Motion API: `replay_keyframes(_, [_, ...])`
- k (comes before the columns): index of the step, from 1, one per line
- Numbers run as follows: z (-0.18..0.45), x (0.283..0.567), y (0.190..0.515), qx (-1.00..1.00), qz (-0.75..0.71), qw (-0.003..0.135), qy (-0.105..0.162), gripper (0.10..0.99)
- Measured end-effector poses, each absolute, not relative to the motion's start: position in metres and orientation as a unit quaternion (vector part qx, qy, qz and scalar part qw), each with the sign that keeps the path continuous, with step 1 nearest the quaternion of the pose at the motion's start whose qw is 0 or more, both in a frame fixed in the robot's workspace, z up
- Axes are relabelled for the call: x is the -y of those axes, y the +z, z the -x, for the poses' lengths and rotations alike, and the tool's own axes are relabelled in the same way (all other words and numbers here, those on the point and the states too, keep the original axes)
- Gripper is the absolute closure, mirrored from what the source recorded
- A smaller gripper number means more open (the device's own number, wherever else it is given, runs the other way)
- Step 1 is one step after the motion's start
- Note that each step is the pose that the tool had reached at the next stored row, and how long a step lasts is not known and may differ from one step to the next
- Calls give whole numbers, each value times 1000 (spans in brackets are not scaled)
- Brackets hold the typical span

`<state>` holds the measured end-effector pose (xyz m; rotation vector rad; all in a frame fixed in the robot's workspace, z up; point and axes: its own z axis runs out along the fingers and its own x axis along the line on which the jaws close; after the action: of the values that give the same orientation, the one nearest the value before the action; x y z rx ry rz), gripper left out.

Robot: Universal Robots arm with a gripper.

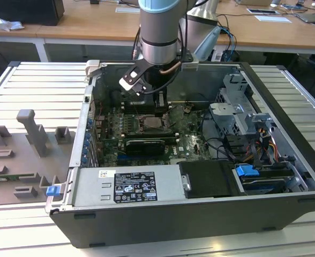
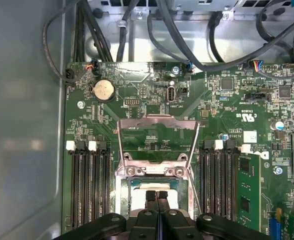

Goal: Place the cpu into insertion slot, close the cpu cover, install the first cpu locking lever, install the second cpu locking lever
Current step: 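Close the cpu cover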

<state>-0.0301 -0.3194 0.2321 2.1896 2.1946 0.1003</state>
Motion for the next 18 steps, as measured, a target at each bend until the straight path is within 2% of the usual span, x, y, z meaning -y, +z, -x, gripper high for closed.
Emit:
replay_keyframes(6, [29,319,250,-707,-706,21,31,980])
replay_keyframes(8, [29,319,267,-708,-706,23,30,980])
replay_keyframes(18, [16,319,277,-708,-706,25,30,980])
